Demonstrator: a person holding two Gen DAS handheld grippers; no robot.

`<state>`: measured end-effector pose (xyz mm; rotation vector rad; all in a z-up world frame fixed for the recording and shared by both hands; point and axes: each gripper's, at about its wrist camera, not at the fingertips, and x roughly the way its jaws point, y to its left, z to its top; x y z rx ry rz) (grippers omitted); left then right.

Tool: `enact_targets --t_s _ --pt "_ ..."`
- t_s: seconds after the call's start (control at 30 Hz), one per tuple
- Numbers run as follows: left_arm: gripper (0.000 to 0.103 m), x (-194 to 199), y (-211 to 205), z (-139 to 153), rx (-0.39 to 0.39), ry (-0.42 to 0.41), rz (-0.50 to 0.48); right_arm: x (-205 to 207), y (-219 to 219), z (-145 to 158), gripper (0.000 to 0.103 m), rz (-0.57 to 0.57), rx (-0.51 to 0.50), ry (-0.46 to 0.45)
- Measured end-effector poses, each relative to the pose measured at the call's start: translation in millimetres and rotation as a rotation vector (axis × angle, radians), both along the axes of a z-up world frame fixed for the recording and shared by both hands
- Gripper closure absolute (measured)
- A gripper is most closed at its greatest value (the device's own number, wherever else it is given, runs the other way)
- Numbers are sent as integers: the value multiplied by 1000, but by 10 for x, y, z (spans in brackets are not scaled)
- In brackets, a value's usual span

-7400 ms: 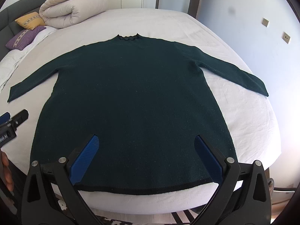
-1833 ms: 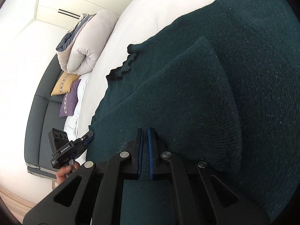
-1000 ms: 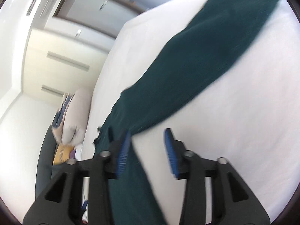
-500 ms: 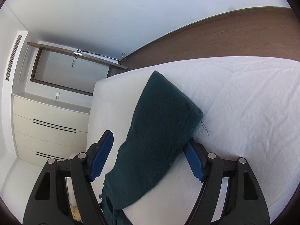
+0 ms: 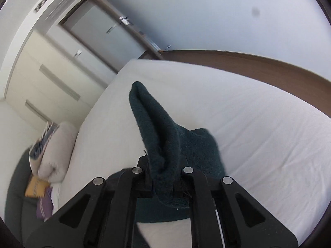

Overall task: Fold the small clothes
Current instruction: 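Grasp the other sleeve with the right gripper and fold it across the body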

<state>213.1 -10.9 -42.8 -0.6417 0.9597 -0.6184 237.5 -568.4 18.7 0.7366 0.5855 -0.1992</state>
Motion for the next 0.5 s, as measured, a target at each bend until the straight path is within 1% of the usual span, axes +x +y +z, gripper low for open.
enact_targets --t_s 0.07,0.13,0.17,0.23,0.27,0.3,0.37,0.4,0.47,0.5 --pt "10 94 -24 5 -35 7 8 286 835 178 95 184 -122 7" --pt "10 193 -36 -48 -85 43 18 472 1720 180 95 360 -198 14" --pt "9 237 -36 -86 -113 61 24 549 2124 108 95 436 -226 25" --pt "10 308 -43 -161 -156 94 29 622 2758 -113 95 520 -282 72" --pt "9 340 -65 -193 -175 112 28 612 3004 -236 95 559 -296 93" --pt "8 376 -81 -227 -193 125 25 506 3279 -383 95 606 -293 118" --pt "6 451 -124 -311 -215 154 18 467 3643 -653 95 668 -320 168" --pt "6 487 -147 -361 -222 176 21 512 3834 -903 94 681 -327 190" --pt "6 534 -204 -428 -239 215 22 418 3927 -1154 90 706 -303 242" --pt "6 545 -245 -428 -240 215 16 432 3889 -1287 90 707 -274 242"
